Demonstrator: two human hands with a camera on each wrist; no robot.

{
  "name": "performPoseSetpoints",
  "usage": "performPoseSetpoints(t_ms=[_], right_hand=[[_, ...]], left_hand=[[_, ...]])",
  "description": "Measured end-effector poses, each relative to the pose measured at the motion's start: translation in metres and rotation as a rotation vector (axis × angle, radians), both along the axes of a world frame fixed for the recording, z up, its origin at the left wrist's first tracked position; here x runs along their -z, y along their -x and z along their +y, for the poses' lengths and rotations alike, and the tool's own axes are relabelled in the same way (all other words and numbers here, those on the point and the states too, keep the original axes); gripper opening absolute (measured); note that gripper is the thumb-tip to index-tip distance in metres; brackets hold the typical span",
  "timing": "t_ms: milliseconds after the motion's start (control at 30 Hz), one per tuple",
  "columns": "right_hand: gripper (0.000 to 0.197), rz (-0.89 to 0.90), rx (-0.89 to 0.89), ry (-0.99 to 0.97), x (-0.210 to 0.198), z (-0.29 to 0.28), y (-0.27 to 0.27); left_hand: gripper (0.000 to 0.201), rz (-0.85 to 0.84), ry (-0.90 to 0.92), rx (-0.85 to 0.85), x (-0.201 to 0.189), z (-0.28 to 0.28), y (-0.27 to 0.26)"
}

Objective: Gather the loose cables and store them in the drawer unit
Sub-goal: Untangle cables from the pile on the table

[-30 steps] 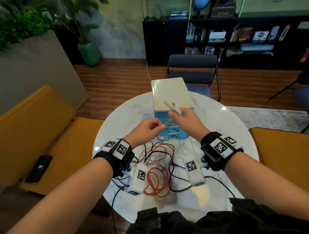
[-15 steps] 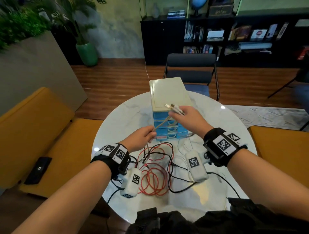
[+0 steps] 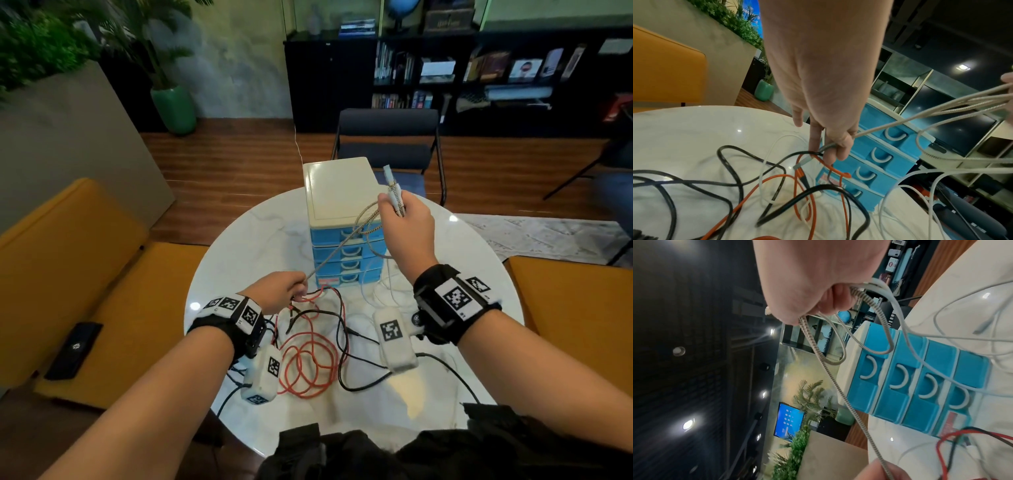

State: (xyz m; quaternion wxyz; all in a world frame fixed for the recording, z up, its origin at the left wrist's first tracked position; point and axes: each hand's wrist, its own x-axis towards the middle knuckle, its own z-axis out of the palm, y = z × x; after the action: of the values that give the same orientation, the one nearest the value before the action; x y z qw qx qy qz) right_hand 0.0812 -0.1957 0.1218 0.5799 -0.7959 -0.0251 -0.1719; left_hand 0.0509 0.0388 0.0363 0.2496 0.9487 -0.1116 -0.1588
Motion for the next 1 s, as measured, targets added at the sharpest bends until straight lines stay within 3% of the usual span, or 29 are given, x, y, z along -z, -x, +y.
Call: performPoseSetpoints(t_ms=[200, 600, 767, 1000], right_hand=[[0.037, -0.038, -0.029, -0.017, -0.006, 0.005, 0.004], [0.036, -0.062, 0.002, 0.053, -0.004, -0.002, 0.001], [0.036, 0.029, -0.083, 0.260, 0.009, -0.001, 0.000], [0.048, 0.350, -0.308, 0.430, 0.034, 0.023, 0.008]], left_hand=[[0.022, 0.020, -0.096, 0.031, 0.006, 0.003, -0.001], [0.033, 0.017, -0.099, -0.121, 0.009, 0.012, 0.003], [0.034, -0.092, 0.043, -0.255, -0.003, 0.001, 0.004], [0.013, -0.022, 0.449, -0.086, -0.035, -0.047, 0.010]])
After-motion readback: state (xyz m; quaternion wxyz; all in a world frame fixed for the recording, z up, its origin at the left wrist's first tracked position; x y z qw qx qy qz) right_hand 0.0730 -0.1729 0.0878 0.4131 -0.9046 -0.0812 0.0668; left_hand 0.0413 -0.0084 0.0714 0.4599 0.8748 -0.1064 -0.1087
